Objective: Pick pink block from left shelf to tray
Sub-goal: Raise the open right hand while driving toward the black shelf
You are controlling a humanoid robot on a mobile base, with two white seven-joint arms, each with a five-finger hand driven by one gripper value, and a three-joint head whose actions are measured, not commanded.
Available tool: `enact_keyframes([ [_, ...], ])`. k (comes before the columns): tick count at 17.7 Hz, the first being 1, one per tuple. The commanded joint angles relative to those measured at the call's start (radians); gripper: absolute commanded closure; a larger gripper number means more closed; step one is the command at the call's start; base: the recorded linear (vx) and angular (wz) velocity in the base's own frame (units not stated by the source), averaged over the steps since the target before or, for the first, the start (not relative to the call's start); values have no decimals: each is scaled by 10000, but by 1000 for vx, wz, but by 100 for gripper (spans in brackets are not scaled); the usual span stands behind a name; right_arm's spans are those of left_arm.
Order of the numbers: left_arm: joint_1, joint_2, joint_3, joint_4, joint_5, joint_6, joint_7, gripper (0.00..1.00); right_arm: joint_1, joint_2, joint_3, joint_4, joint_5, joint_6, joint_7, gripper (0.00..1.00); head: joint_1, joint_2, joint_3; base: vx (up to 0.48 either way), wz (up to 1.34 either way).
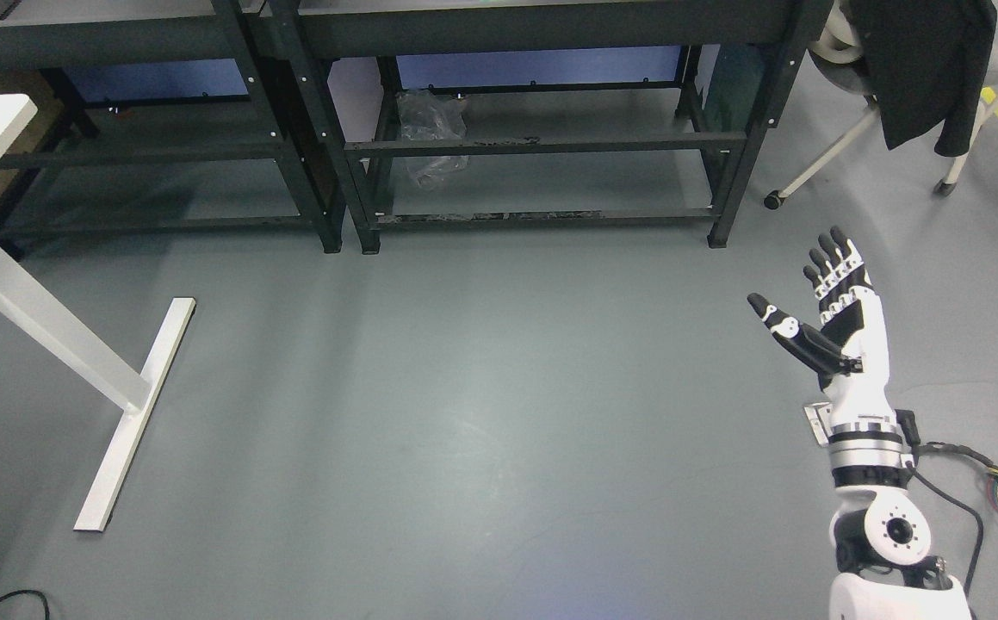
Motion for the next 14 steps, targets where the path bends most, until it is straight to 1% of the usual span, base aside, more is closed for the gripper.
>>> enact_keyframes([
  [1, -291, 175, 0, -174, 0, -4, 7, 0, 99, -175, -330, -130, 4608, 9, -266, 1, 0, 0, 0, 13, 0],
  [2, -306, 175, 0, -174, 0, -4, 7, 0, -8, -183, -330, -267, 5913, 24, -251, 1, 0, 0, 0, 13, 0],
  [4, -291, 175, 0, -174, 0, -4, 7, 0, -70, -627, -238, -421, 8140, 39, -221, 1, 0, 0, 0, 0, 0],
  [5, -291, 175, 0, -174, 0, -4, 7, 0, -55, -842, -207, -482, 8727, -21, -221, 1, 0, 0, 0, 16, 0],
  [6, -291, 175, 0, -174, 0, -4, 7, 0, -55, -1026, -192, -589, 8961, -68, -190, 0, 0, 0, 0, 16, 0],
  [7, -291, 175, 0, -174, 0, -4, 7, 0, -55, -1043, -192, -621, 8887, -83, -205, 0, 0, 0, 0, 43, 0],
  [9, -291, 175, 0, -174, 0, -4, 7, 0, 21, -1028, -177, -743, 8841, -358, -236, 0, 0, 0, 0, 65, 0],
  [14, -291, 175, 0, -174, 0, -4, 7, 0, 83, -982, -9, -774, 9147, -390, -650, 0, 0, 0, 0, 146, 19],
])
